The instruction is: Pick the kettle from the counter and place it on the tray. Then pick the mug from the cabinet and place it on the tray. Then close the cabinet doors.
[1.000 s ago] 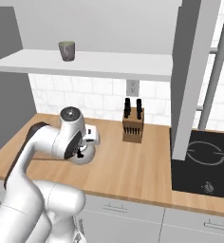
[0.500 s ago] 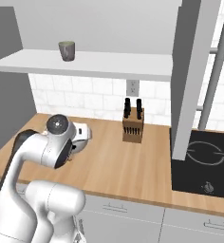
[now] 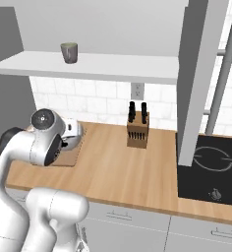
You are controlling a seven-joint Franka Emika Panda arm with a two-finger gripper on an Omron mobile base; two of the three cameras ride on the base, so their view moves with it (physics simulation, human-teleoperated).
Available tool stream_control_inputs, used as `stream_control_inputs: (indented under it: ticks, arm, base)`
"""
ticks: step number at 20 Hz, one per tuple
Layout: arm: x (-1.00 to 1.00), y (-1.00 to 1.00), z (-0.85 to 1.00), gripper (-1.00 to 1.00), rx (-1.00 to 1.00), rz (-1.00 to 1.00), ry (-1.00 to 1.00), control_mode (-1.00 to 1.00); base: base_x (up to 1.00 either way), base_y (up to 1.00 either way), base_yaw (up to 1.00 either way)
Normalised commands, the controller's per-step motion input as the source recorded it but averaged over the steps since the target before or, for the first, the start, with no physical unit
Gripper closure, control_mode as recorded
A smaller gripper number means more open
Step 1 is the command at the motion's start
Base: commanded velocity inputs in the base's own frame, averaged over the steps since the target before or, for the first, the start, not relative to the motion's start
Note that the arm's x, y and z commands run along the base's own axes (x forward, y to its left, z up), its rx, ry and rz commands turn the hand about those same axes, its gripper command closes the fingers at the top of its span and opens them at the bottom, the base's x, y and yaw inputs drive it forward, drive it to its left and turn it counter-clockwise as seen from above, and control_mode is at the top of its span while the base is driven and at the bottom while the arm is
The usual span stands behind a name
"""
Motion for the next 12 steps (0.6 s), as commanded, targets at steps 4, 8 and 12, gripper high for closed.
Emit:
stream_control_inputs:
  ticks: [4, 8, 12]
  arm:
    - [0.34, 0.39, 0.02, 1.00, 0.00, 0.00, 0.00, -1.00]
    - [0.37, 0.39, 0.00, 1.00, 0.00, 0.00, 0.00, -1.00]
    - [0.38, 0.35, -0.01, 1.00, 0.00, 0.00, 0.00, -1.00]
  base:
    - [0.00, 0.00, 0.00]
    - [0.00, 0.00, 0.00]
    - [0.00, 0.00, 0.00]
